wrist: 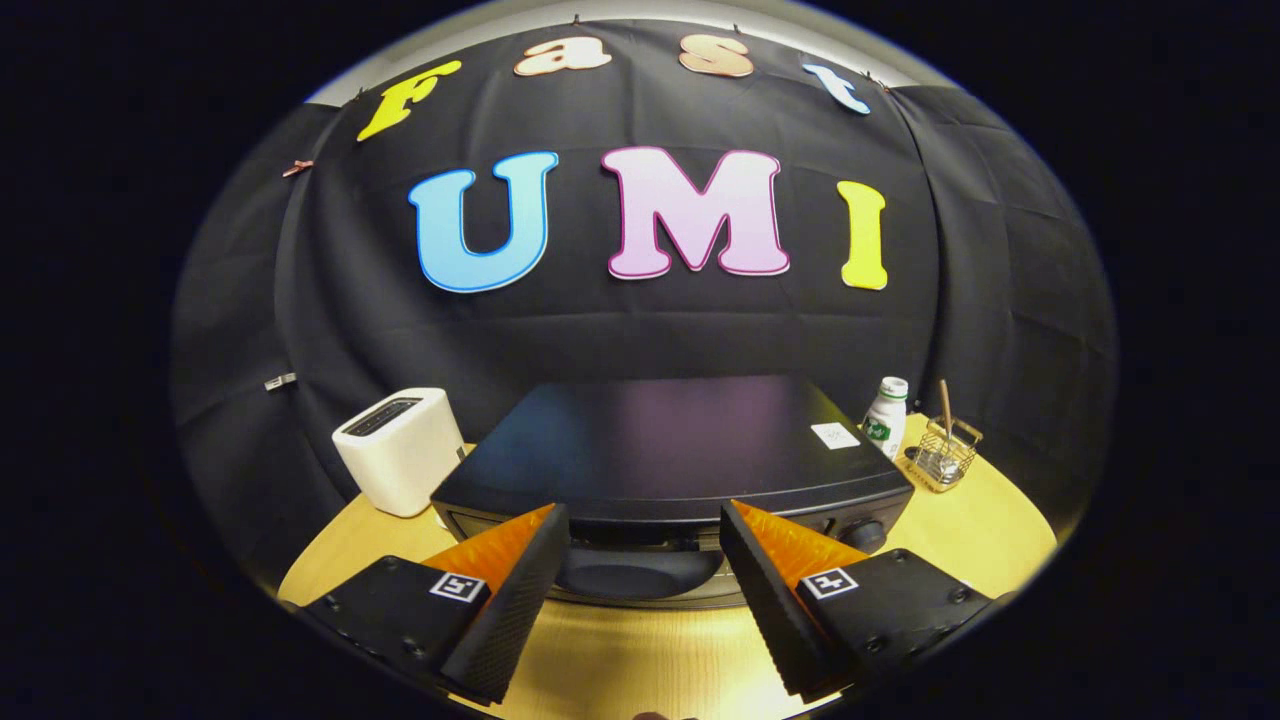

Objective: Open the toaster oven, put the food inside, and close the toaster oven door.

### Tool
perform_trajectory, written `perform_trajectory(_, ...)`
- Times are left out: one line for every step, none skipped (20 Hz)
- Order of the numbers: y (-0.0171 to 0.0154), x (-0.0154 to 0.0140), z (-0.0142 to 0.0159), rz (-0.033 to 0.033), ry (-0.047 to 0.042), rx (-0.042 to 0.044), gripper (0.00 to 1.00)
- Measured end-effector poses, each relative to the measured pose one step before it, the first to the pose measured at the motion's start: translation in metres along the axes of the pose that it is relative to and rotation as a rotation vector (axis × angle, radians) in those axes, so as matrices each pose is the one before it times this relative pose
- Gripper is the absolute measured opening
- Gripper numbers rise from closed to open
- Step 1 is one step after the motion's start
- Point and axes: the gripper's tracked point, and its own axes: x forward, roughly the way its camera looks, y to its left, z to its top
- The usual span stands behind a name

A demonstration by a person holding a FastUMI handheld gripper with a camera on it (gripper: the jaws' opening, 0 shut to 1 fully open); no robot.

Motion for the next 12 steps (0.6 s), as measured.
perform_trajectory(0.00065, 0.00516, -0.00555, -0.00190, 0.00909, 0.00147, 0.98)
perform_trajectory(-0.00120, 0.00113, -0.00458, -0.00936, 0.01524, -0.00301, 0.99)
perform_trajectory(-0.00062, 0.00120, 0.00157, -0.00651, -0.03408, -0.00877, 0.99)
perform_trajectory(0.00455, 0.00035, -0.00338, 0.00865, 0.00007, -0.02109, 0.97)
perform_trajectory(0.00196, -0.00395, 0.00265, 0.01017, -0.01211, -0.02241, 0.98)
perform_trajectory(0.00196, -0.00009, -0.00474, 0.00902, 0.02016, 0.00986, 0.99)
perform_trajectory(-0.00115, -0.00380, -0.00155, 0.00381, 0.01302, 0.01123, 0.99)
perform_trajectory(-0.00102, -0.00098, -0.00340, 0.00388, 0.01578, -0.00296, 1.00)
perform_trajectory(-0.00019, -0.00619, -0.00411, 0.00274, 0.01691, -0.00440, 0.99)
perform_trajectory(0.00137, -0.00412, -0.00001, 0.00050, -0.00126, -0.00865, 0.99)
perform_trajectory(0.00022, -0.00615, -0.00559, 0.00026, 0.00976, -0.01266, 0.99)
perform_trajectory(-0.00006, -0.00592, -0.00262, -0.00046, 0.00029, -0.00331, 0.98)
